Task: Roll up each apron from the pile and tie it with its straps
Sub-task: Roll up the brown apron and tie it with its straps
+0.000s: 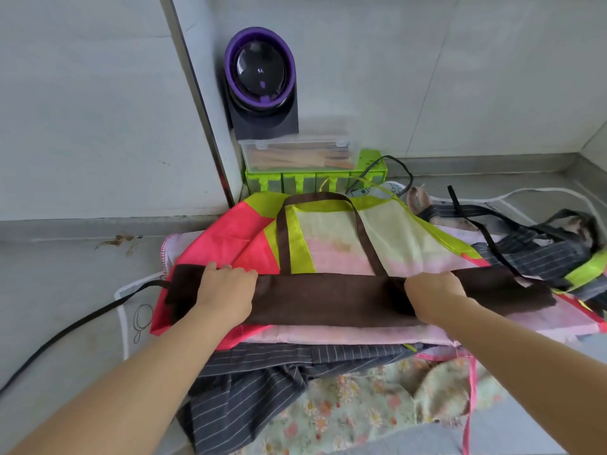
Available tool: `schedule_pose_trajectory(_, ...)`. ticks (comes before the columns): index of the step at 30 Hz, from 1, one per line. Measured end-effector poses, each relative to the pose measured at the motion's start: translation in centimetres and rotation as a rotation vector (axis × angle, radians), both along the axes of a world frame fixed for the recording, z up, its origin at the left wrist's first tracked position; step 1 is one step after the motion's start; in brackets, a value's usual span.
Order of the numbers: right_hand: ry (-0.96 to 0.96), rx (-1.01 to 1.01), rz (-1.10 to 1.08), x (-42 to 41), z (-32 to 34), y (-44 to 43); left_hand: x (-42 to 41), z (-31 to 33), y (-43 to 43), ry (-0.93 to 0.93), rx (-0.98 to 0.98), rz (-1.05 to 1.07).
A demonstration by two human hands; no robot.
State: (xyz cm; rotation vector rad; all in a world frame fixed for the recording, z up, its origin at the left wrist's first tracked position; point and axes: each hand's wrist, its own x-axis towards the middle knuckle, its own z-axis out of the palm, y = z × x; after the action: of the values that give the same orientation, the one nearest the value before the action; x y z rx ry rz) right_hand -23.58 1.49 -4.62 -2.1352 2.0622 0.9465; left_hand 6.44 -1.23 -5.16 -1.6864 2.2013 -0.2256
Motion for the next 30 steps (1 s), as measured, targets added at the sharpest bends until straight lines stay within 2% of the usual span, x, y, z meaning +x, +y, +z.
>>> schedule_pose_trajectory(2, 0.018, -0.043, 0.055, 0.9, 0.3, -0.1, -0.1, -0.4, 0.2, -0.015, -0.002, -0.039)
schedule_pose_trajectory(4, -0.056, -0.126, 0.105, 2.4, 0.6, -0.2, -0.4, -0.6, 0.3, -0.004, 0.011, -0.073)
schedule_pose_trajectory(8, -0.38, -0.266, 0.194, 6.2, 0.1, -0.7, -0.3, 0.1, -0.1, 0.108, 0.078, -0.061)
schedule_pose_trajectory(12, -0.715, -0.264, 0.192, 8.7, -1.0, -1.5, 1.4, 0.7, -1.1, 0.357, 0.16, 0.013)
schedule_pose_trajectory(16, -0.729, -0.226, 0.163, 8.3, -2.7, -2.0, 5.1, 1.9, -1.8, 0.546, 0.307, 0.199)
schedule_pose_trajectory(19, -0.74, -0.221, 0.071, 8.0, -3.7, -2.5, 8.4, 2.3, -1.3, 0.661, 0.339, 0.323)
schedule_pose_trajectory(22, -0.707, -0.245, 0.045, 8.2, -4.6, -2.6, 11.1, 1.8, -0.6, 0.947, 0.285, 0.454)
schedule_pose_trajectory(24, -0.669, -0.252, 0.037, 8.6, -5.0, -2.6, 11.9, 0.5, 0.4, 1.086, 0.157, 0.534)
schedule_pose_trajectory(30, -0.611, -0.258, 0.011, 8.9, -5.3, -2.8, 8.5, -2.6, 3.2, 1.126, -0.26, 0.652)
